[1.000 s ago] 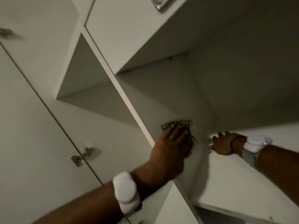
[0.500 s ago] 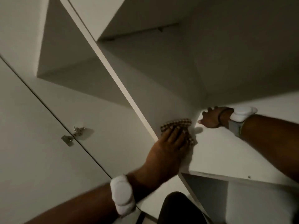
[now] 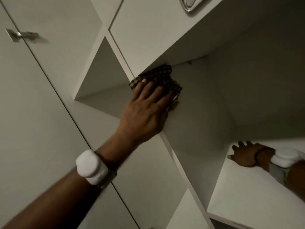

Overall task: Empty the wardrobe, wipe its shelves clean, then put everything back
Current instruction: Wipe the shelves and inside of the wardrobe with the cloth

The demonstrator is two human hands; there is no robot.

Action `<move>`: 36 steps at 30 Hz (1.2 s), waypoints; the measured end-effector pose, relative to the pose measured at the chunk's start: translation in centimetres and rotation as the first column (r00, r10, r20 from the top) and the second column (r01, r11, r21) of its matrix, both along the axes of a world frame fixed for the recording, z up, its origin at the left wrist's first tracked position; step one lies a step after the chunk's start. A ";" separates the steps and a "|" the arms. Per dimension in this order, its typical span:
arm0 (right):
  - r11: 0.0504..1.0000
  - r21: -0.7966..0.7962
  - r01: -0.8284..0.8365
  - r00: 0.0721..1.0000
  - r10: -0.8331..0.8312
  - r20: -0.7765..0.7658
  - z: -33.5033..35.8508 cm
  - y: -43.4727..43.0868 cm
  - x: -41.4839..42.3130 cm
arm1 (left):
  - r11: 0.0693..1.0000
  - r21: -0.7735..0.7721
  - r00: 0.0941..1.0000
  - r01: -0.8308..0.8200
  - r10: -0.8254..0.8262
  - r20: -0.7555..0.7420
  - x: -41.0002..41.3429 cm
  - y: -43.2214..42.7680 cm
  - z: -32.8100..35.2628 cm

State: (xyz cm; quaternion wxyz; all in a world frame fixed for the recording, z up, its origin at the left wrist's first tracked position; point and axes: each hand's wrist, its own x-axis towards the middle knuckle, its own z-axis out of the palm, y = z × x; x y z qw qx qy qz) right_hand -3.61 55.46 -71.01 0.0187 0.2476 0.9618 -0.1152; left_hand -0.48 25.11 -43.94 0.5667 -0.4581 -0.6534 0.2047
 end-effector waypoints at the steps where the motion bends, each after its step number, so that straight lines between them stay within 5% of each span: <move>1: 1.000 -0.001 -0.020 1.000 0.020 0.022 -0.4 0.3 -0.4 | 1.000 0.016 1.000 0.025 -0.024 -0.007 -0.2 0.1 -0.2; 5: 0.999 -0.039 0.013 1.000 -0.013 -0.007 -0.9 0.5 -0.6 | 0.970 0.144 0.979 0.198 -0.202 0.014 -2.1 -0.8 -7.4; 8: 0.999 -0.013 -0.030 0.999 0.030 0.012 0.2 0.7 -0.8 | 0.927 0.246 0.928 0.283 -0.329 0.174 -2.6 -1.7 -17.3; 11: 0.985 0.076 -0.154 0.985 0.146 0.096 1.0 0.5 -0.3 | 0.957 0.157 0.880 0.245 -0.288 0.378 -1.5 -2.5 -27.7; 13: 0.996 0.052 -0.075 0.996 0.072 0.047 1.4 -0.6 0.5 | 0.961 0.113 0.845 0.251 -0.274 0.458 -1.0 -3.0 -33.1; 17: 0.998 0.030 -0.056 0.996 0.054 0.069 1.4 -0.8 0.3 | 0.942 0.213 0.785 0.259 -0.334 0.522 -1.5 -2.7 -36.7; 21: 0.996 0.032 -0.081 0.994 0.079 0.075 0.5 -0.9 0.7 | 0.885 0.390 0.749 0.254 -0.435 0.499 -1.0 -1.0 -35.0; 26: 0.988 0.122 -0.094 0.983 0.072 0.170 1.2 0.4 0.1 | 0.670 0.694 0.683 0.264 -0.638 0.356 -1.3 2.8 -25.0; 31: 0.979 0.112 -0.170 0.978 0.155 0.138 -0.4 1.3 -0.6 | 0.544 0.773 0.651 0.327 -0.722 0.233 -1.1 3.8 -12.2; 36: 0.999 0.038 -0.032 0.998 0.030 0.059 0.3 -0.3 0.3 | 0.516 0.783 0.642 0.348 -0.740 0.202 -1.1 4.1 -4.3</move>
